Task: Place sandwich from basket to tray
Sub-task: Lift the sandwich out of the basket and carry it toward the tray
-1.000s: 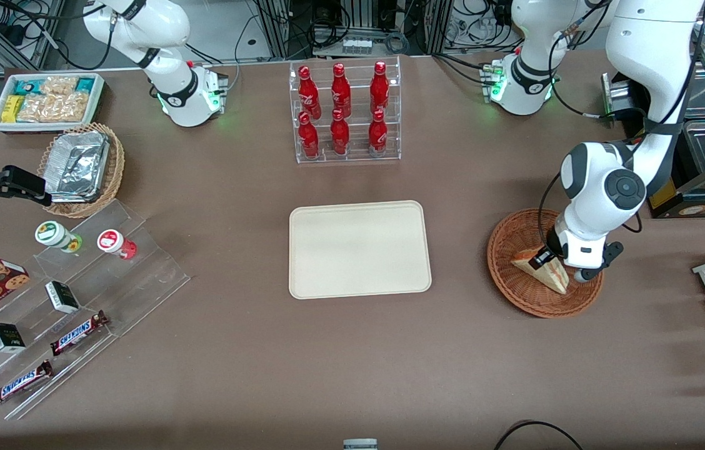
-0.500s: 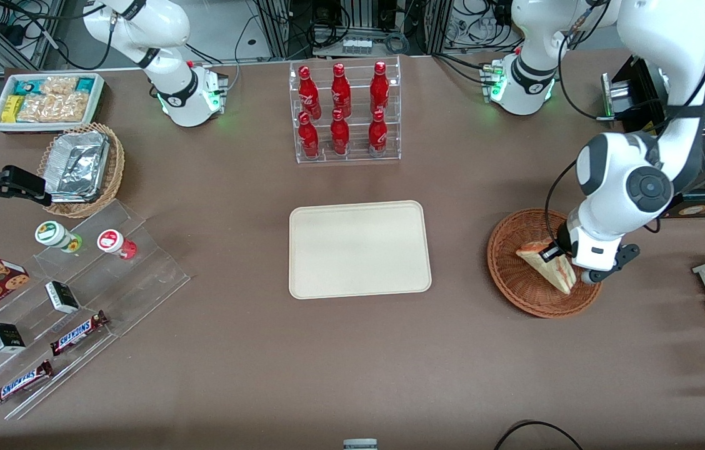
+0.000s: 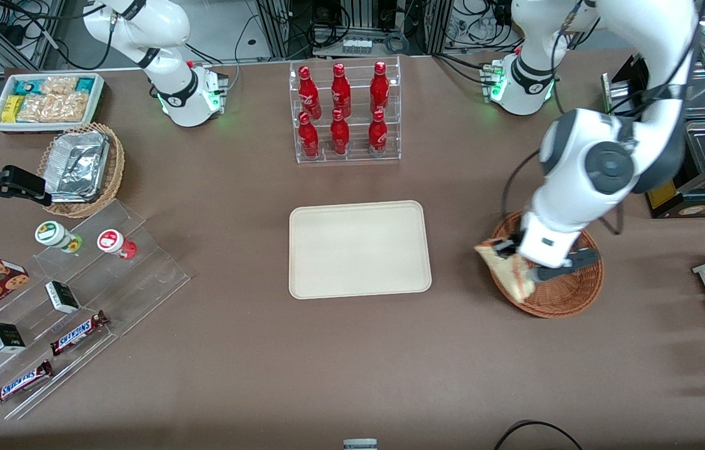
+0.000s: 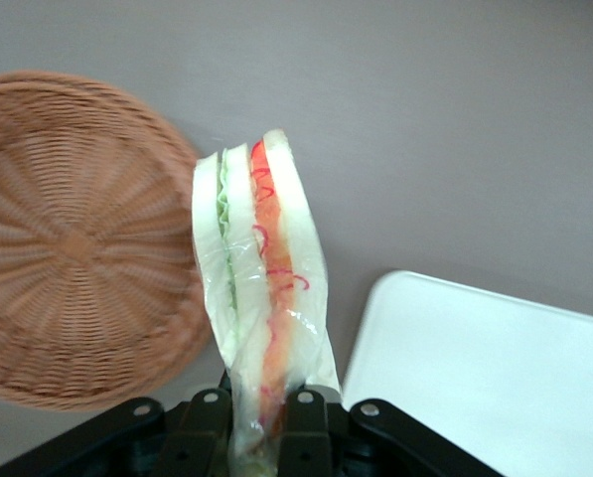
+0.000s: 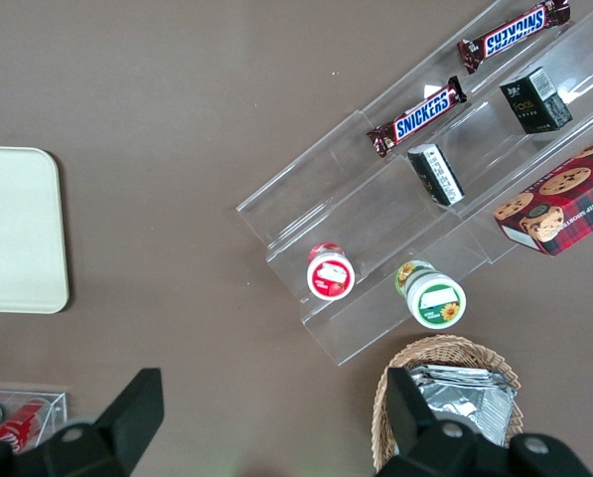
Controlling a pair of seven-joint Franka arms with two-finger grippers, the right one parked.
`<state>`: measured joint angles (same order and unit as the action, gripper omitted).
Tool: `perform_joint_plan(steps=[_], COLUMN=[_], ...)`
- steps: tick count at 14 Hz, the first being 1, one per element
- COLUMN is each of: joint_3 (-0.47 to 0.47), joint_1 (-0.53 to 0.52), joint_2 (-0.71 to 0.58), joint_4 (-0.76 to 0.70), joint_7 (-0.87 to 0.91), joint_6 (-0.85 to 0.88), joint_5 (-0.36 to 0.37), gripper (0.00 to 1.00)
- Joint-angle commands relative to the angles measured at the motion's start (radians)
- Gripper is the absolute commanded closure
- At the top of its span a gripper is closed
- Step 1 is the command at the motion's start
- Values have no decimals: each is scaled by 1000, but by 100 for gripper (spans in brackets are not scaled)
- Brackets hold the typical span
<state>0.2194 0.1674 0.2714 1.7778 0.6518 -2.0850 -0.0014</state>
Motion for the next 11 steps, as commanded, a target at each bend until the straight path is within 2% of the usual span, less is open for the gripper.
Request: perform_joint_plan(steps=[1, 5, 7, 11], joint_3=[-5, -6, -6, -6], joint_1=[96, 243, 306, 403], joint_2=[119, 261, 330, 422], joint_4=[-150, -293, -346, -383], joint_7=[3, 3, 6, 8], joint_6=[23, 16, 14, -47], joint_5=[14, 21, 78, 101], gripper=[100, 100, 100, 100])
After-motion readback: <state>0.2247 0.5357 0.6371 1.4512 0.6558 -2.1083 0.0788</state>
